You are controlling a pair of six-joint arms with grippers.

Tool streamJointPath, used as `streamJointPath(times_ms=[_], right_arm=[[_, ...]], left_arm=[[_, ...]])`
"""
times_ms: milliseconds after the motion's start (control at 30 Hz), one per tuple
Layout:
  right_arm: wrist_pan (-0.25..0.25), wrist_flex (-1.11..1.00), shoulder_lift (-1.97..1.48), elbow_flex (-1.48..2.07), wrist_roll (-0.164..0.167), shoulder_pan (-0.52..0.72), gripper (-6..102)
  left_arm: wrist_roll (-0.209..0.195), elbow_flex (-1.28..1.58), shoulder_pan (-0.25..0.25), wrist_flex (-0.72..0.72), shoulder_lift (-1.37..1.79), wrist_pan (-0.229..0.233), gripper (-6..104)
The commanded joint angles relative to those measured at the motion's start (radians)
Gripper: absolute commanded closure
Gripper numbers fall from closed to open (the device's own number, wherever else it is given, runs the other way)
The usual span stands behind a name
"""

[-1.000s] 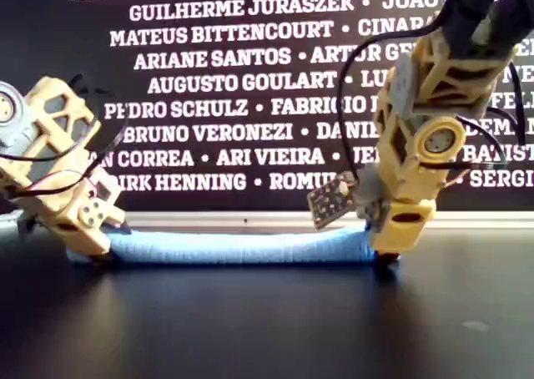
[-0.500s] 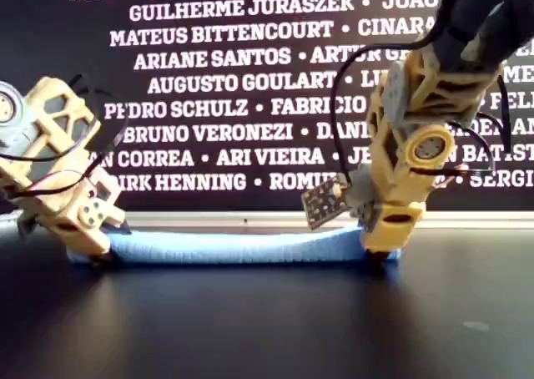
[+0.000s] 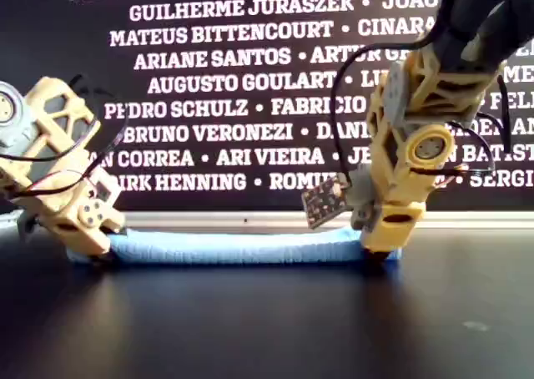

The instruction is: Fold a cloth

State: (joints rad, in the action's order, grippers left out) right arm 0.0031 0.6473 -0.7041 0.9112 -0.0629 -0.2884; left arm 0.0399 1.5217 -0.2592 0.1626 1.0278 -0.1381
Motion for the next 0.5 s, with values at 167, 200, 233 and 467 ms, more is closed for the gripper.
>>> streamJointPath(times_ms=[167, 200, 233, 467], right_arm=[[-0.003, 0.006, -0.031, -0.055, -0.006, 0.005, 100], [-0.003, 0.008, -0.038, -0.048, -0.006, 0.006, 98], [-0.003, 0.014, -0.043, -0.046, -0.006, 0.008, 97], [-0.003, 0.071, -0.14, 0.025, -0.008, 0.005, 95]], left_arm=[[-0.005, -0.003, 0.014, -0.003, 0.012, 0.003, 99], [-0.005, 0.0, 0.011, -0.003, 0.008, 0.003, 98], [-0.005, 0.0, 0.011, -0.003, 0.009, 0.003, 97], [0.014, 0.006, 0.003, 0.015, 0.044, -0.011, 98]])
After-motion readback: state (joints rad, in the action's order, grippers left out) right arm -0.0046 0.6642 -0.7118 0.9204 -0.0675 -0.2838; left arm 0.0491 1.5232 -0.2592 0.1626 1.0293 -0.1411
